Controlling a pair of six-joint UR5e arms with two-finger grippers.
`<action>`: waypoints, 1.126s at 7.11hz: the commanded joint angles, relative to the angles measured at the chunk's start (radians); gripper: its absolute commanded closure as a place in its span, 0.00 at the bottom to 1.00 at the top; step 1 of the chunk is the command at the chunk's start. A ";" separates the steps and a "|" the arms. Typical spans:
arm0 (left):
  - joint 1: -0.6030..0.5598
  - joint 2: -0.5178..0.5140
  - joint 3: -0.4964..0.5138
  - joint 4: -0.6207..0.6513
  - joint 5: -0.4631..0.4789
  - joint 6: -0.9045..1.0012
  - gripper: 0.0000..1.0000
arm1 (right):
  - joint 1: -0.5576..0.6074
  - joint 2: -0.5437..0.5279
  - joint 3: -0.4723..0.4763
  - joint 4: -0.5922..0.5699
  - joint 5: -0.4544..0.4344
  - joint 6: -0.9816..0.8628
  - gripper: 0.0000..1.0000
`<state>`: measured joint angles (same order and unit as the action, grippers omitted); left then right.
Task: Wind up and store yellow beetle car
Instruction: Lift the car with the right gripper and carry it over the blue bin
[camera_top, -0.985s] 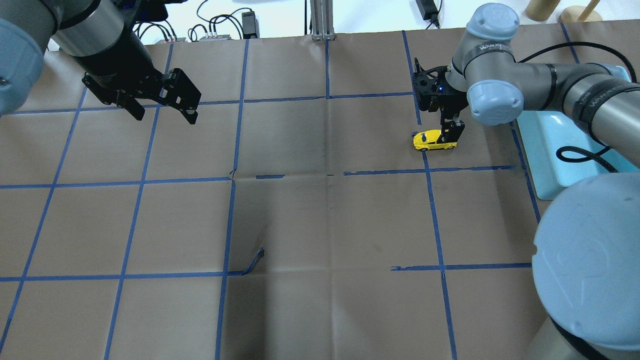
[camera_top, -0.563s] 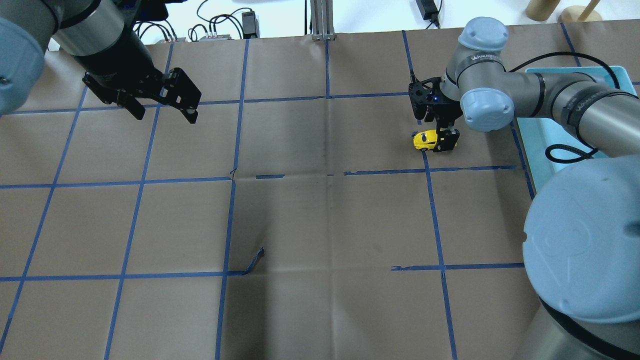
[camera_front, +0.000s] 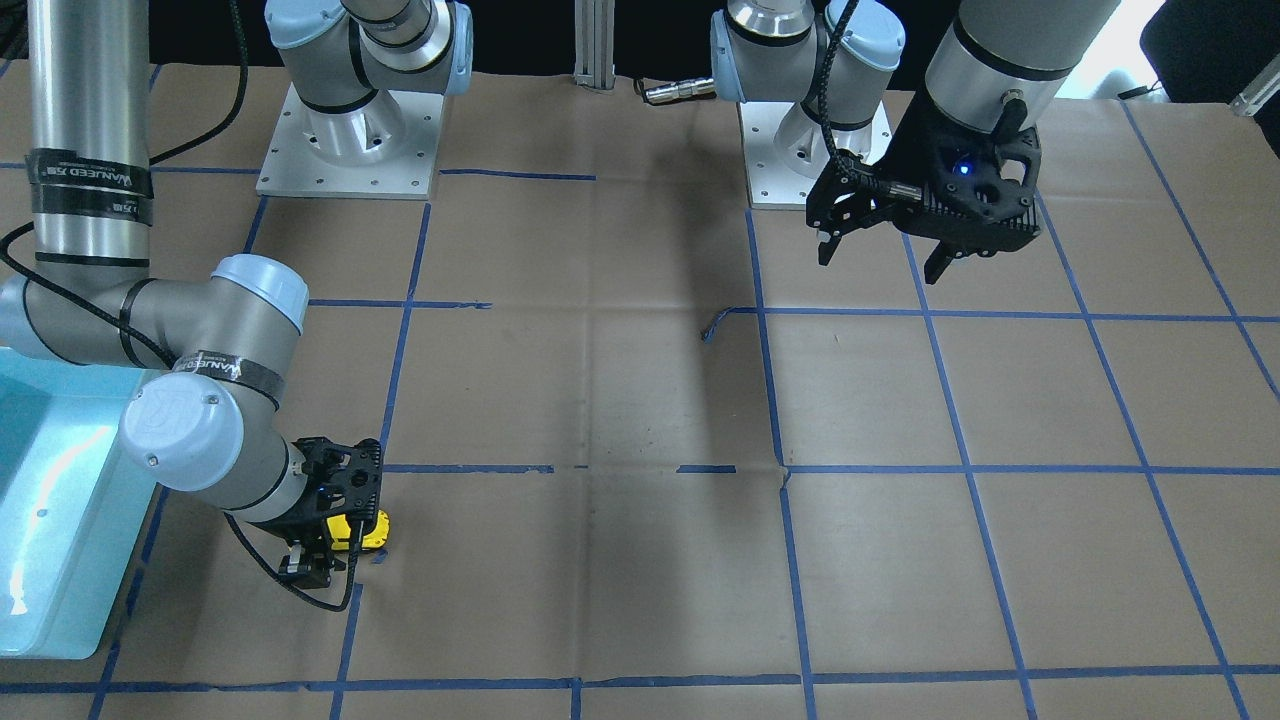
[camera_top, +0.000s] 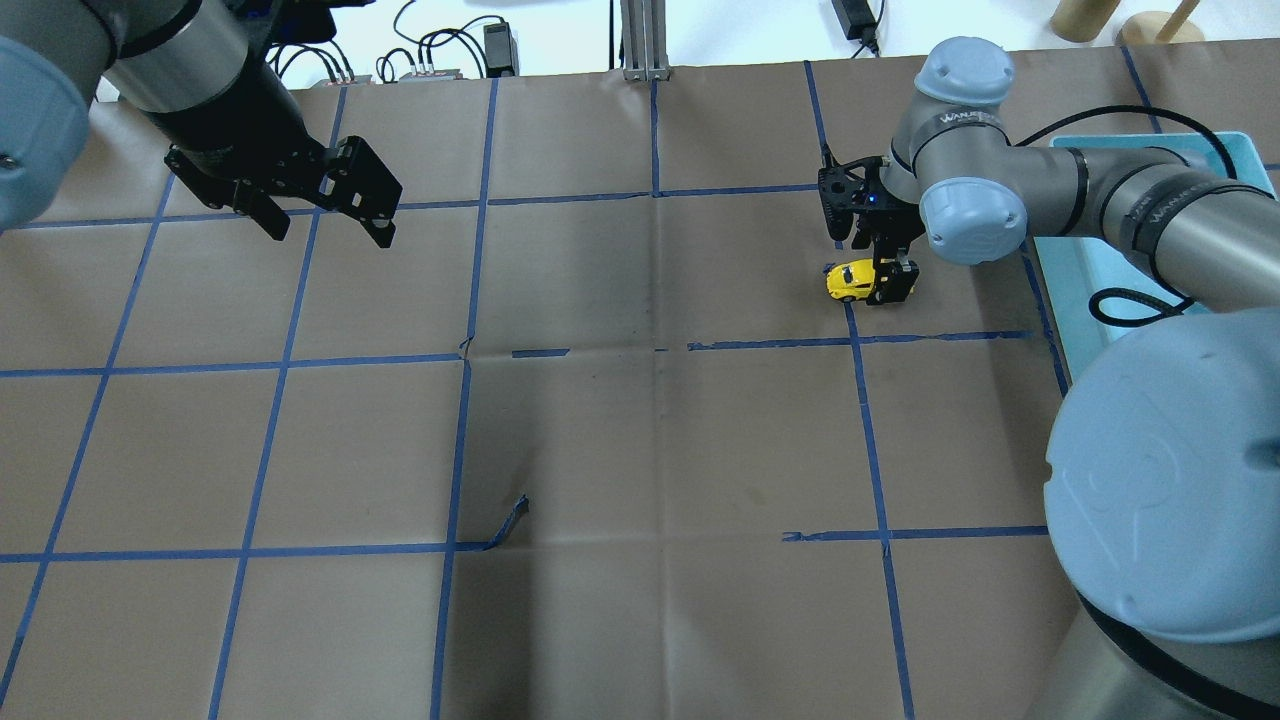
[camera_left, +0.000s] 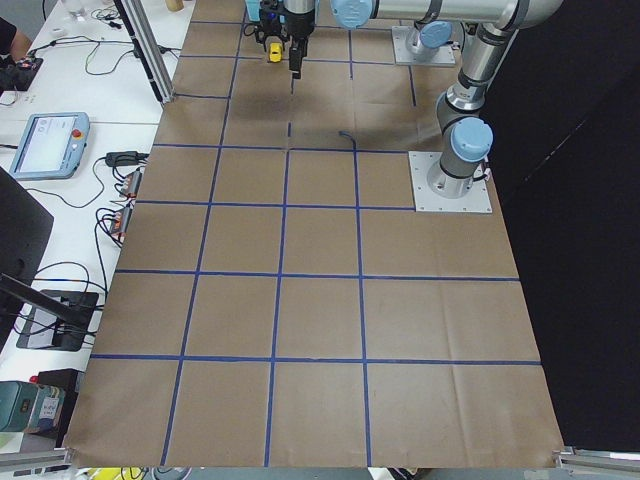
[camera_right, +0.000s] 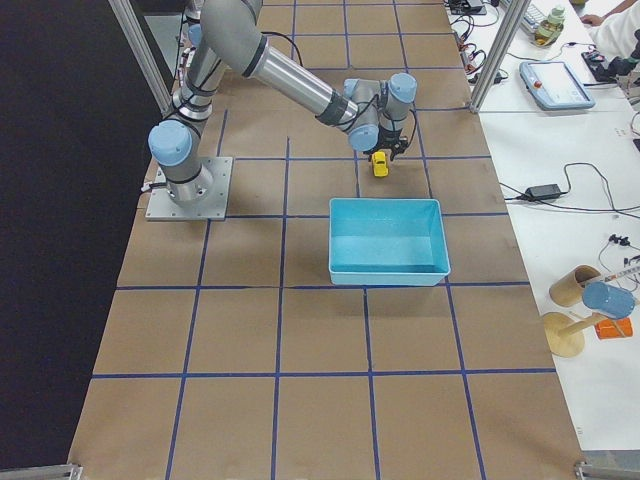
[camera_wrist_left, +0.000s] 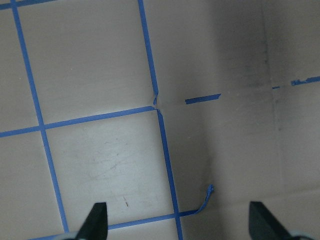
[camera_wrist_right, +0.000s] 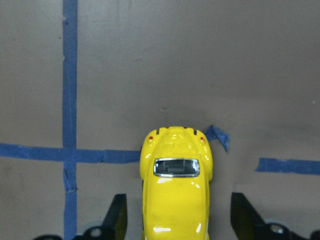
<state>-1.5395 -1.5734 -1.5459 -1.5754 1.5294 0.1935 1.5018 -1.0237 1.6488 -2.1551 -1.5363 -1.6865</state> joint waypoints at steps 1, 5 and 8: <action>0.001 0.000 0.000 0.000 0.000 0.001 0.01 | 0.000 -0.007 -0.007 0.010 -0.028 0.010 0.75; 0.001 0.001 0.000 0.000 0.000 0.001 0.01 | -0.024 -0.127 -0.184 0.241 -0.024 0.027 0.79; 0.001 0.001 0.000 -0.002 0.000 0.004 0.01 | -0.213 -0.138 -0.357 0.515 -0.034 0.157 0.78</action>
<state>-1.5385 -1.5723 -1.5463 -1.5763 1.5294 0.1975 1.3719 -1.1576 1.3408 -1.7228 -1.5663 -1.6265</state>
